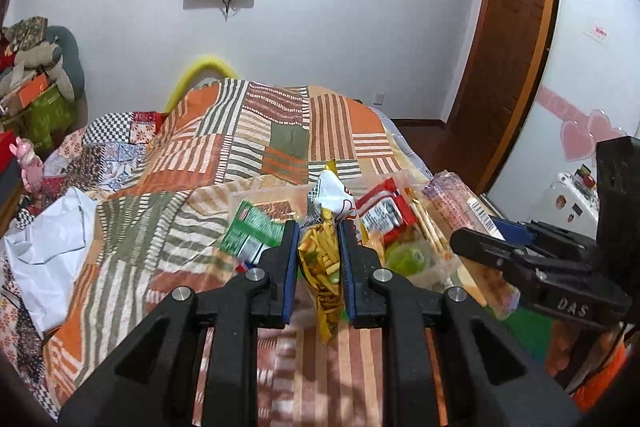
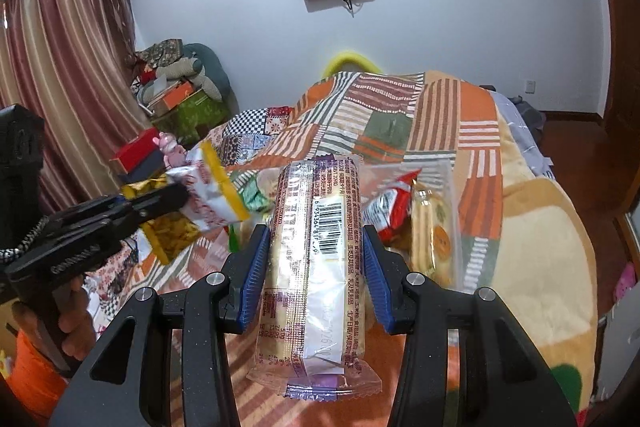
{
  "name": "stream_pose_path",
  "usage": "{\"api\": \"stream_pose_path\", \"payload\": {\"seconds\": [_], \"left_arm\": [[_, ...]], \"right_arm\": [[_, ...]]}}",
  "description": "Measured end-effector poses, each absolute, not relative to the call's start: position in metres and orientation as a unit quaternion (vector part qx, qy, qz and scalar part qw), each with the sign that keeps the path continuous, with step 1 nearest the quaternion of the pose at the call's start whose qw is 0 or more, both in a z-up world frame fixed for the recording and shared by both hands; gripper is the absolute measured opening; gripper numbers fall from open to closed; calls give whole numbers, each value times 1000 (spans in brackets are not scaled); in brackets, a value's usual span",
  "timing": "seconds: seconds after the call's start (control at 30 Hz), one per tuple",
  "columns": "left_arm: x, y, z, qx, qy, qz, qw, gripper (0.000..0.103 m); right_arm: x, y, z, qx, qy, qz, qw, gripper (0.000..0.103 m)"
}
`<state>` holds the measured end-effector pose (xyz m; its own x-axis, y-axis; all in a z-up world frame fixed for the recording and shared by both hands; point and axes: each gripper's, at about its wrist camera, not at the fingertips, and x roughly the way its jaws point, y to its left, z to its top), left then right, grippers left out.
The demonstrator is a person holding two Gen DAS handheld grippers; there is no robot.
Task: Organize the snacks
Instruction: 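Drop the yellow chip bag into the box with left tool while right tool drops the wafer roll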
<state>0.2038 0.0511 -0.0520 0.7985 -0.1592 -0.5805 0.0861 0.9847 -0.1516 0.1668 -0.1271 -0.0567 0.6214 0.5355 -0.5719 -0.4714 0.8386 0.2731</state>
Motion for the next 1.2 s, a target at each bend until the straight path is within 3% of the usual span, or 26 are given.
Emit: {"api": "stream_pose_path", "payload": {"seconds": [0.53,0.63,0.7,1.2], "left_arm": [[265,50,-82,-91,342,-51,934,19],[264,49,-84,-91,347,-55,932,27],[261,49,-84,-91,349,-57,931,32],[178,49,-25,-74,275,-60,957,32]], "right_arm": [[216,-95,-85,18,372,260,891,42],[215,-95,-89,15,380,255,889,43],[213,-98,-87,18,381,257,888,43],[160,-129,-23,14,307,261,915,43]]}}
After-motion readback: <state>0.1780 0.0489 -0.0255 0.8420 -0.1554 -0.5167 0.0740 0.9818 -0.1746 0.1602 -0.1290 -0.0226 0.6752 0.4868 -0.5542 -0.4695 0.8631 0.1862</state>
